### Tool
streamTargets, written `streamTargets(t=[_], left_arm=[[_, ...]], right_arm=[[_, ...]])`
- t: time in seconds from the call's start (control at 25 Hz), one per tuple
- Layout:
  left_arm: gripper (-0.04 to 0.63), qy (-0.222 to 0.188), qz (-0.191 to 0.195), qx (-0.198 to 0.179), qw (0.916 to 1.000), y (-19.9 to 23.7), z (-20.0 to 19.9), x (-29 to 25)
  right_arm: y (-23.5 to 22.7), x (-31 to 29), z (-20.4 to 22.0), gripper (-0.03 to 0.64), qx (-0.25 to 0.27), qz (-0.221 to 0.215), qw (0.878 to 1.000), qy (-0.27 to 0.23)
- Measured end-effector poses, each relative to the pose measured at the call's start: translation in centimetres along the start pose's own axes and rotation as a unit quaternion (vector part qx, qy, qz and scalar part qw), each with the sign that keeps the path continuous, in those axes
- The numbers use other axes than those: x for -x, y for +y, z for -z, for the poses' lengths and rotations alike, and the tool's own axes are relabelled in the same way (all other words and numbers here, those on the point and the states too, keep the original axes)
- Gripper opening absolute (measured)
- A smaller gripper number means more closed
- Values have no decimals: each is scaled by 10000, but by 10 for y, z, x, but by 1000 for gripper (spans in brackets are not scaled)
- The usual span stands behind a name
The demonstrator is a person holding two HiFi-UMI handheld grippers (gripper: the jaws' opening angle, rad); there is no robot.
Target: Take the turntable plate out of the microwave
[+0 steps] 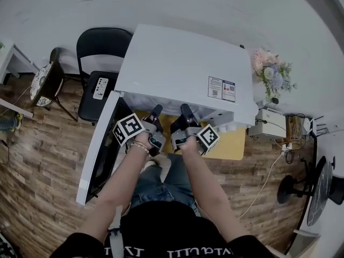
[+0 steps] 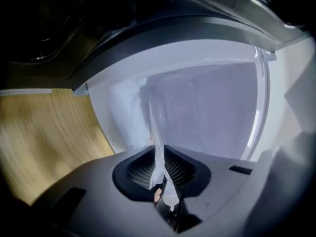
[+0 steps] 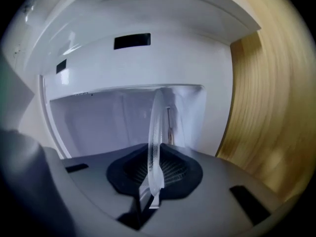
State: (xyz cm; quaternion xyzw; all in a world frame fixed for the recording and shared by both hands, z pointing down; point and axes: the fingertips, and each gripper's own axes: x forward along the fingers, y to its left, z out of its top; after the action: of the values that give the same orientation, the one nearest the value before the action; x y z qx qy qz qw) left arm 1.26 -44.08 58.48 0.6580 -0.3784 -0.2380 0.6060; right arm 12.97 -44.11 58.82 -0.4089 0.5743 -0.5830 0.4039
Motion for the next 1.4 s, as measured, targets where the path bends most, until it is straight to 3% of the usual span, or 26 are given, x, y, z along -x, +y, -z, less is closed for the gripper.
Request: streamTargets(t=[0.32, 0.96, 1.4], left_arm=[[48, -144, 287, 369, 9988, 6, -1, -3], [48, -273, 863, 540, 9944, -9, 2, -5], [32, -266, 1016, 978, 9896, -13, 19, 28]], right_arm=[[-2, 19, 8, 58, 22, -286, 9996, 54], [15, 63, 27, 68, 109, -810, 9955, 482], [22, 93, 42, 61, 510, -659, 9947, 597]])
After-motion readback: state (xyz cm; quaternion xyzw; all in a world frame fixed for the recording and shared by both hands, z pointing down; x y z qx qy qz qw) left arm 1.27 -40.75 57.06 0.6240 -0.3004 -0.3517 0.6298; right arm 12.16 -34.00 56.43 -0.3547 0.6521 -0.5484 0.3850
